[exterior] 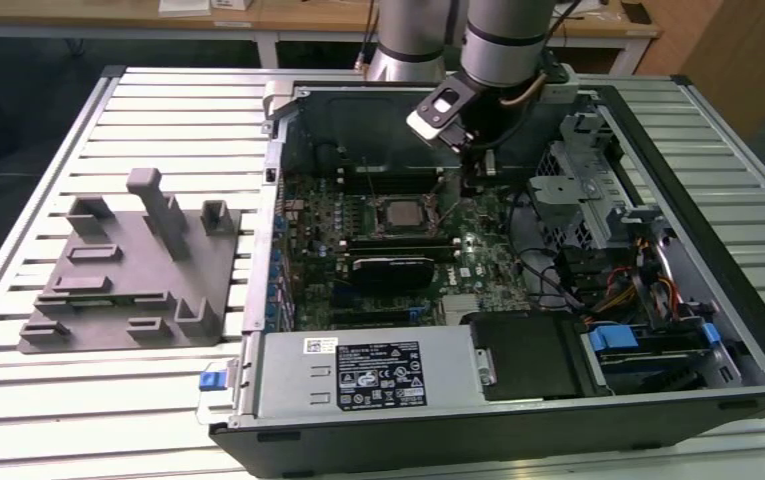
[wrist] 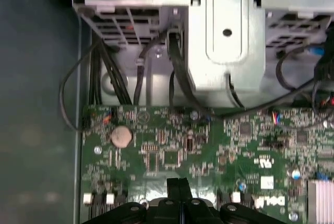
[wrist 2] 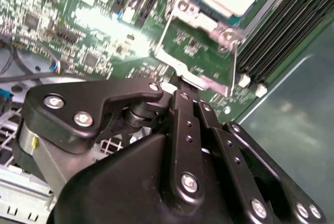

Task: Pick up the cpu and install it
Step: 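Close the cpu cover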

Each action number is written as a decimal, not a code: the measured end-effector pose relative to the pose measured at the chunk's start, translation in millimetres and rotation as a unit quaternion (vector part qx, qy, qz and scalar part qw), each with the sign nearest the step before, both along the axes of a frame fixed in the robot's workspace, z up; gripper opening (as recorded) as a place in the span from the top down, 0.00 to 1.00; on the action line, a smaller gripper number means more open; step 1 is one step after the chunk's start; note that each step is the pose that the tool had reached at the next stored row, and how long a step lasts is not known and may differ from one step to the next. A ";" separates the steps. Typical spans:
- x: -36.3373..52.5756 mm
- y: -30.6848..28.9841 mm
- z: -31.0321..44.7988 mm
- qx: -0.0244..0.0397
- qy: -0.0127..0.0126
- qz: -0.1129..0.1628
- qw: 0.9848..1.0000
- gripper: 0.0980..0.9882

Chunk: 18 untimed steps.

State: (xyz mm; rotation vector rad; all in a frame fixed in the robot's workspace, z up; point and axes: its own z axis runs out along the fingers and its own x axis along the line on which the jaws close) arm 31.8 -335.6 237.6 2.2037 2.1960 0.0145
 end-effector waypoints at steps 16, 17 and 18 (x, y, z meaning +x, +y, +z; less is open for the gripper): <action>-44.3 1.4 0.0 0.001 0.000 -0.007 1.000 0.99; -44.8 1.4 -0.1 0.001 0.000 -0.007 1.000 0.99; -45.3 1.3 -0.3 0.001 0.000 -0.007 1.000 0.99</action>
